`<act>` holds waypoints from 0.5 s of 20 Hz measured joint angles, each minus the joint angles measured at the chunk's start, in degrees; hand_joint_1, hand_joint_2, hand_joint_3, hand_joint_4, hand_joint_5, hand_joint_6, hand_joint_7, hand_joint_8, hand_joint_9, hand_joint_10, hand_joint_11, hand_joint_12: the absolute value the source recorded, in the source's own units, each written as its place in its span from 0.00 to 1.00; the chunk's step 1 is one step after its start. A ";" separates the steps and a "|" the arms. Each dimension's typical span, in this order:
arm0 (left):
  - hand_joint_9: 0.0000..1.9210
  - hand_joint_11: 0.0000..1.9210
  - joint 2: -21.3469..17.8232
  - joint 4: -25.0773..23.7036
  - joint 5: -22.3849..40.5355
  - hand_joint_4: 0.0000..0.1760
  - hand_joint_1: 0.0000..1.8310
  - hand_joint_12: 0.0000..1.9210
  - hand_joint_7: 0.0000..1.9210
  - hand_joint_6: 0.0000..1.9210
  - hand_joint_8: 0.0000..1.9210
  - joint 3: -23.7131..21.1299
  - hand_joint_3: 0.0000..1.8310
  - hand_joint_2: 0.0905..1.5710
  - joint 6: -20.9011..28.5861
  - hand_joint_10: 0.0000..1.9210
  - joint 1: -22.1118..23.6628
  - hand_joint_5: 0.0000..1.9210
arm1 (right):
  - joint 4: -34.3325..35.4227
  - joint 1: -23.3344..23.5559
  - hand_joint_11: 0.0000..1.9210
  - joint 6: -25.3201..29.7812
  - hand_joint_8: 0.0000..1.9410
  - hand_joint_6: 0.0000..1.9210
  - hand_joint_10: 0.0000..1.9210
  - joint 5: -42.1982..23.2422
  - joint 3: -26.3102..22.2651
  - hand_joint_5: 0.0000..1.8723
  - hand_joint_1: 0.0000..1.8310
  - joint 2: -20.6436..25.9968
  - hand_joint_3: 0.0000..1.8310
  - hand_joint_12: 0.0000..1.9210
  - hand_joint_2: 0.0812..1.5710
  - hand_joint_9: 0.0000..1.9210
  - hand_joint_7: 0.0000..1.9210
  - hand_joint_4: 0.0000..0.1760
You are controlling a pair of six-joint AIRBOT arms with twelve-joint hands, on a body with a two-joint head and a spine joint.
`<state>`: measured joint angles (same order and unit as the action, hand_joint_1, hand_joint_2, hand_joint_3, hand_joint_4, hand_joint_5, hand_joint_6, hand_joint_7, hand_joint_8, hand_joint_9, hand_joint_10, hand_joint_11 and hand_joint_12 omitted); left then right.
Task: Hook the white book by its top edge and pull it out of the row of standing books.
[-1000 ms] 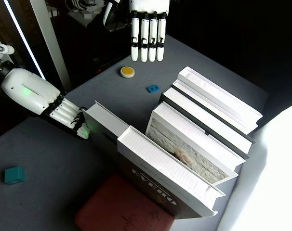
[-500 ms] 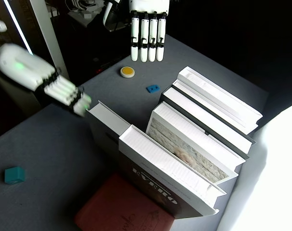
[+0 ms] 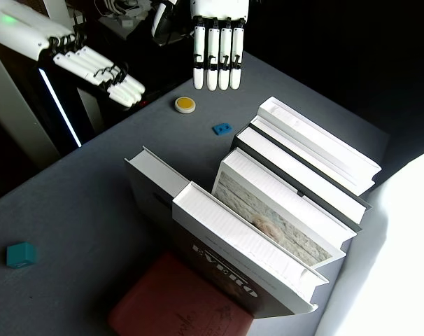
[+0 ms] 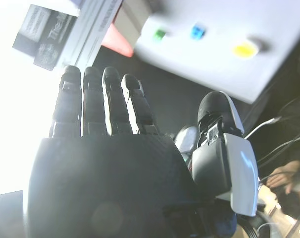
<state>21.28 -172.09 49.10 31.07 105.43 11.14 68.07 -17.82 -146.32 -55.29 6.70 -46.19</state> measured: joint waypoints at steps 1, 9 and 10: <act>0.00 0.00 0.00 0.00 0.00 0.00 0.00 0.00 0.00 0.00 0.00 0.00 0.00 0.69 0.00 0.00 0.00 0.00 | -1.05 0.55 0.00 2.25 0.00 0.00 0.00 1.81 1.20 0.02 0.00 0.00 0.00 0.00 0.76 0.01 0.02 0.00; 0.00 0.00 0.00 0.00 0.07 0.00 0.00 0.00 0.00 0.00 0.00 0.52 0.00 0.69 0.00 0.00 -0.22 0.00 | -16.59 4.13 0.01 20.24 0.01 0.01 0.01 16.15 11.93 0.02 0.00 -0.13 0.00 0.00 0.76 0.02 0.03 0.00; 0.00 0.00 0.00 0.00 -0.02 0.00 0.00 0.00 0.00 0.00 0.00 0.52 0.00 0.69 -0.02 0.00 -0.24 0.00 | -18.97 4.90 0.00 23.08 0.00 0.00 0.00 19.41 13.73 0.02 0.00 -0.11 0.00 0.00 0.76 0.01 0.02 0.00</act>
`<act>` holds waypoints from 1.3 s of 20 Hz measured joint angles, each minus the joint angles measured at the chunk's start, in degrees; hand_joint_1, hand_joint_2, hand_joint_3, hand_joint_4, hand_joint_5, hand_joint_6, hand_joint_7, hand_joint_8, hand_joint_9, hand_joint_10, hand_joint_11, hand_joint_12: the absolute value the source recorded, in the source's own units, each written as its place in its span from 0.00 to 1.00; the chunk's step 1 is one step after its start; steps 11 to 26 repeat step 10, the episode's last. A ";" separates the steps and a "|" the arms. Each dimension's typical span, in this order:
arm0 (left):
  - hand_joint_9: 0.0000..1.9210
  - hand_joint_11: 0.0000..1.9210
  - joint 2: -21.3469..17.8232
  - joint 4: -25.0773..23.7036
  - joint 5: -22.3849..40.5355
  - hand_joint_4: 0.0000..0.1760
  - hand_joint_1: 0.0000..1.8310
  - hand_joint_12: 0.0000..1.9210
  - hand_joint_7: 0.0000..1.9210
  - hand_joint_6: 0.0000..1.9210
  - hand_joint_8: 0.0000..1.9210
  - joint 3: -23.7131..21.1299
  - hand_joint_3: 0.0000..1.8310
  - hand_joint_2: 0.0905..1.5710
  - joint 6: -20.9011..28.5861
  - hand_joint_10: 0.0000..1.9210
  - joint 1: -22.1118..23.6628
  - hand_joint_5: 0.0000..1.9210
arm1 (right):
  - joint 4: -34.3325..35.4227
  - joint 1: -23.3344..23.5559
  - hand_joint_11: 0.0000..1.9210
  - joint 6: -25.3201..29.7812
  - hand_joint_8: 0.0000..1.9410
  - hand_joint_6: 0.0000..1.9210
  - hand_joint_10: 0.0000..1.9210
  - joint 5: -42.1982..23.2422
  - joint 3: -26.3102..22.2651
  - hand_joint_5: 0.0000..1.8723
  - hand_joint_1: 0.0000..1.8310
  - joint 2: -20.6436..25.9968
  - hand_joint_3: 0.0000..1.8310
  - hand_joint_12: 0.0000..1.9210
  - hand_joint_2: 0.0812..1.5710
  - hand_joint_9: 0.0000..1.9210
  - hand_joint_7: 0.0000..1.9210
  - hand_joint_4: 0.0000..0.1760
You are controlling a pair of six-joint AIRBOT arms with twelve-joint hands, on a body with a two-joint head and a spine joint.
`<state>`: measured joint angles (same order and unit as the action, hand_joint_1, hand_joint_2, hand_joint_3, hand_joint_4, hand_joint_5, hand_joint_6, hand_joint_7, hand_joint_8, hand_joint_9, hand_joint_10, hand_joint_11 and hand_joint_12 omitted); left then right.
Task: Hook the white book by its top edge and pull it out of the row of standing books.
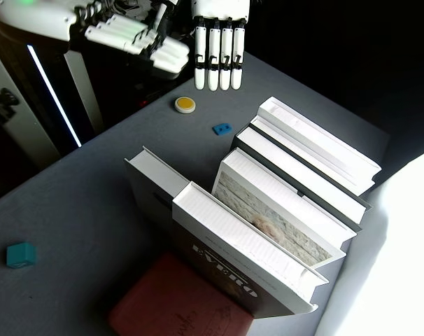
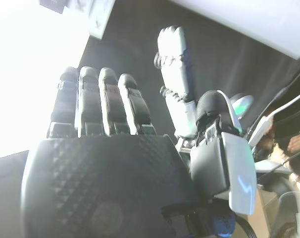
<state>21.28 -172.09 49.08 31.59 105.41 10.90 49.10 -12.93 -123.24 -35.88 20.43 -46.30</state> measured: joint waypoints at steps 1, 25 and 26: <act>0.00 0.00 0.00 0.00 0.00 0.00 0.00 0.00 0.00 0.00 0.00 0.00 0.00 0.69 0.00 0.00 0.00 0.00 | -1.38 0.39 0.00 2.14 0.00 0.00 0.00 2.01 1.16 0.01 0.00 -0.02 0.00 0.00 0.76 0.01 0.02 0.00; 0.00 0.00 0.00 0.02 0.04 0.00 0.00 0.00 0.00 0.00 0.00 -0.74 0.00 0.70 0.02 0.00 0.00 0.00 | -28.55 1.49 0.00 33.94 0.00 0.00 0.00 12.15 11.89 0.01 0.00 0.42 0.00 0.00 0.78 0.00 0.01 0.00; 0.00 0.00 0.00 0.02 0.04 0.00 0.00 0.00 0.00 0.00 0.00 -0.74 0.00 0.70 0.02 0.00 0.00 0.00 | -28.55 1.49 0.00 33.94 0.00 0.00 0.00 12.15 11.89 0.01 0.00 0.42 0.00 0.00 0.78 0.00 0.01 0.00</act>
